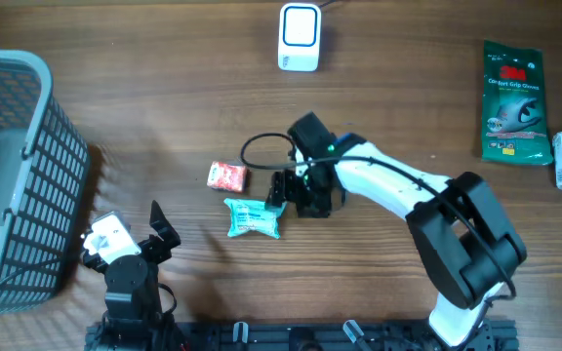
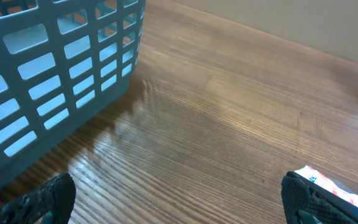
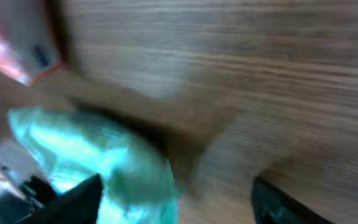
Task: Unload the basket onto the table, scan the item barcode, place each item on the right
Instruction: 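Reach the right gripper to the mint-green wipes pack and grasp it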
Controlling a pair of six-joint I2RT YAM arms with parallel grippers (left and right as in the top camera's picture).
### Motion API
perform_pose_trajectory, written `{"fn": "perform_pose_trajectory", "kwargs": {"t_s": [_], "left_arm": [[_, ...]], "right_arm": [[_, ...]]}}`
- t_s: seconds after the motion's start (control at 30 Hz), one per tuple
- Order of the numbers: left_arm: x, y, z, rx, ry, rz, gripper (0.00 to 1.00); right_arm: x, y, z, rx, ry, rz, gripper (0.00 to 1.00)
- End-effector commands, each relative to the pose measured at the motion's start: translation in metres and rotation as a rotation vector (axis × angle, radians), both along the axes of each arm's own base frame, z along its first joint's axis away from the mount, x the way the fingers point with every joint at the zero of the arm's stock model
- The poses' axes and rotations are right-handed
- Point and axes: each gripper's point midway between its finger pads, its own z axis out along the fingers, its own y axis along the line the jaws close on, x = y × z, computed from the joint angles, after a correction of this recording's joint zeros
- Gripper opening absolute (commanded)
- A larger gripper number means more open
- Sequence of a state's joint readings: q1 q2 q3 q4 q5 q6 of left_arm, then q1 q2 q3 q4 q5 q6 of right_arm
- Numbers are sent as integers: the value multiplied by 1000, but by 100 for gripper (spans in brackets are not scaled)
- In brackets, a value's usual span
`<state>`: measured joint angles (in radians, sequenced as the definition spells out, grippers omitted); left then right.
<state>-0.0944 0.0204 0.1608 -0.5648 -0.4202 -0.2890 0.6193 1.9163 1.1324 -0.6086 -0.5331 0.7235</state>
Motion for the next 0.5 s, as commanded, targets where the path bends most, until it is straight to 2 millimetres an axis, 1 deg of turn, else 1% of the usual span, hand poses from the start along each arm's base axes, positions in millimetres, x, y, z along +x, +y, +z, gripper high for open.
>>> {"fn": "perform_pose_trajectory", "kwargs": {"t_s": [0.0,0.13,0.2,0.23,0.27,0.33,0.37,0.4,0.43,0.47], "left_arm": [[1,-2,-2,14,5,-19,100],[1,-2,-2,14,5,-19,100],[1,-2,-2,14,5,-19,100],[1,-2,-2,14,5,-19,100],[1,-2,-2,14,5,-19,100],[1,-2,-2,14,5,-19,100],[1,-2,-2,14,5,-19,100],[1,-2,-2,14,5,-19,100],[1,-2,-2,14,5,-19,100],[1,-2,-2,14,5,-19,100]], "right_arm": [[-15,14,-9,53,100,-101,88],[-32,15,-19,44,110,-72,91],[-40,14,-24,39,113,-57,90],[-43,12,-27,34,119,-55,83],[-46,10,-31,30,122,-55,68],[-49,6,-36,25,122,-56,47],[-50,6,-37,27,121,-57,34],[-49,6,-37,30,118,-58,17],[-47,7,-37,35,112,-59,5],[-45,8,-36,44,102,-59,4]]}}
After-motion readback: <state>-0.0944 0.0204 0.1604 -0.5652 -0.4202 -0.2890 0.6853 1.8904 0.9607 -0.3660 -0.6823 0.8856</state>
